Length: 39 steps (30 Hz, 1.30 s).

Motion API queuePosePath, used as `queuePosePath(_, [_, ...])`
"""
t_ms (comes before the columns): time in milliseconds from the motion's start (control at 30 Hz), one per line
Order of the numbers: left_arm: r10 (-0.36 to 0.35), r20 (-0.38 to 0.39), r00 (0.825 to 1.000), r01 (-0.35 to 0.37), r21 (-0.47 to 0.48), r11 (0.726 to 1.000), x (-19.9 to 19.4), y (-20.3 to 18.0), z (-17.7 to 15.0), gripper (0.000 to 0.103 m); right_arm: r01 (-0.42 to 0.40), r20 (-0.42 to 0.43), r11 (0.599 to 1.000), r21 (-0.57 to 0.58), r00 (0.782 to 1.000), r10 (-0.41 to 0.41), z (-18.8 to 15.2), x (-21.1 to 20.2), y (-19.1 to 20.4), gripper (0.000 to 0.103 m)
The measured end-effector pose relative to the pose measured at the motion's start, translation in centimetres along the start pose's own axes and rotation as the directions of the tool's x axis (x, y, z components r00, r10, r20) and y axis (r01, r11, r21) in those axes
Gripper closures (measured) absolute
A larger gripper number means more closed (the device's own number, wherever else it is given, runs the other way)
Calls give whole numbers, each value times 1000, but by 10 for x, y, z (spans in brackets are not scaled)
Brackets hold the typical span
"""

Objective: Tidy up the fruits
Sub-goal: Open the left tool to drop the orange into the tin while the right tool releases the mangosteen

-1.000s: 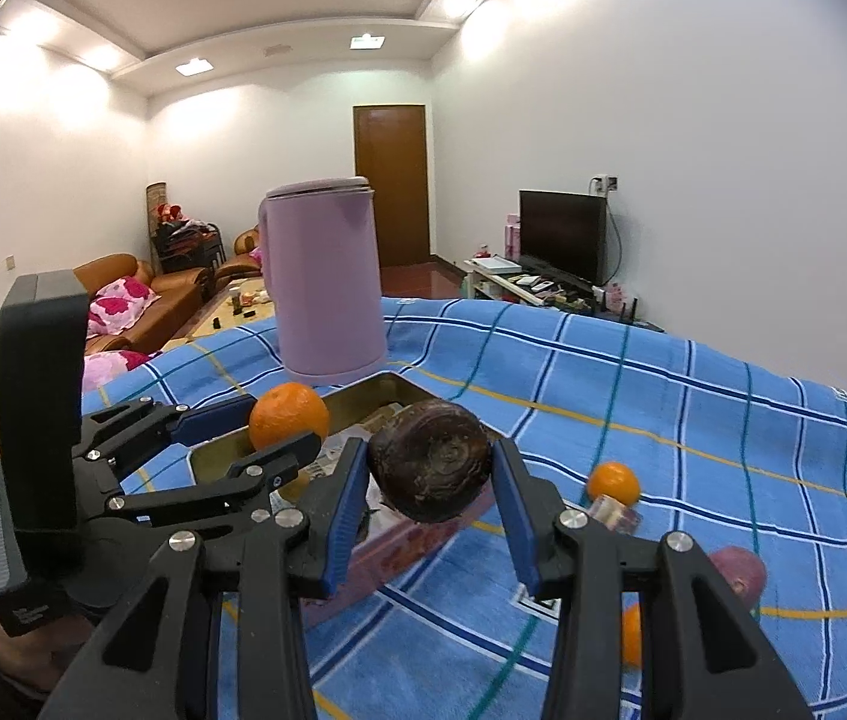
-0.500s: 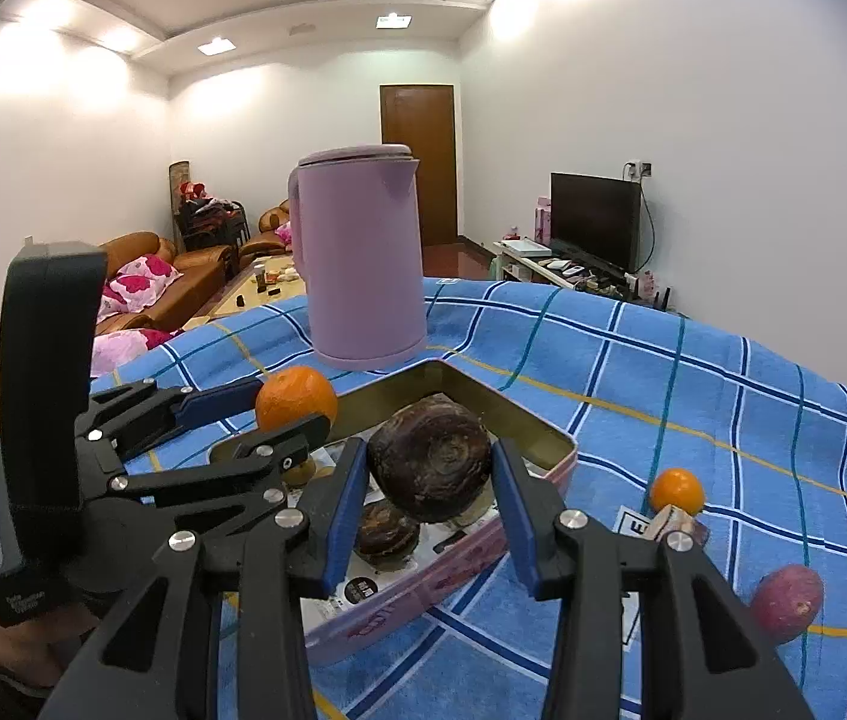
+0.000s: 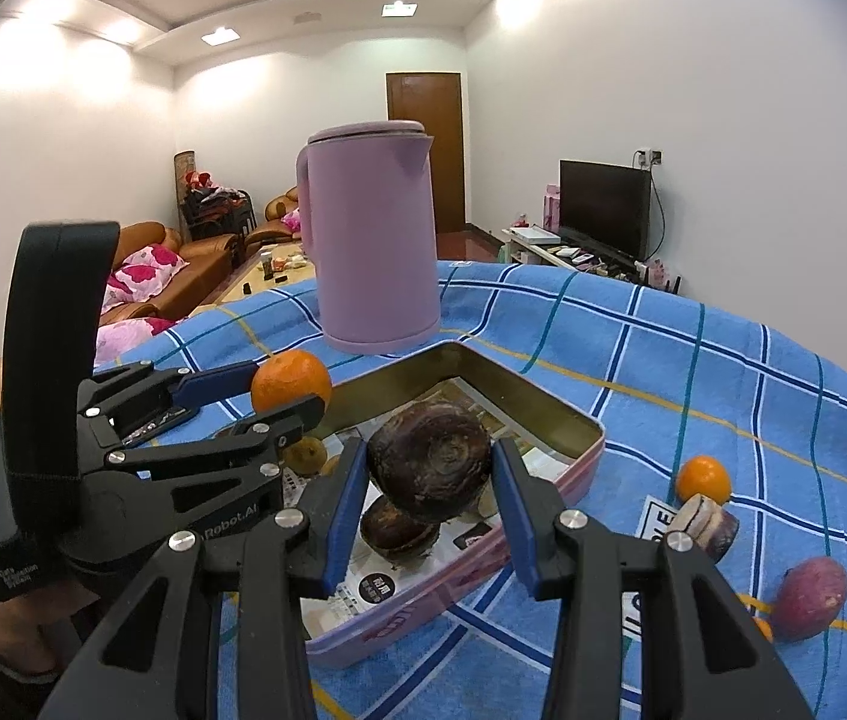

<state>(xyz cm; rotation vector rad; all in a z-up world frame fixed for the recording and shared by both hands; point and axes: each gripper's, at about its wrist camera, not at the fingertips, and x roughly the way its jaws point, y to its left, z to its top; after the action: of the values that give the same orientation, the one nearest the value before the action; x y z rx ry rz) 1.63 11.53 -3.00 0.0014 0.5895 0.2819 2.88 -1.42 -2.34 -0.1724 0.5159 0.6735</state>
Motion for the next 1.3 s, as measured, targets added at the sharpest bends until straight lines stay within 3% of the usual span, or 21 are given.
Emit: queuePosePath(1300, [-15, -44, 999, 16, 24, 1000, 16, -3, -9, 55, -27, -91, 1000, -11, 996, 26, -15, 24, 8, 59])
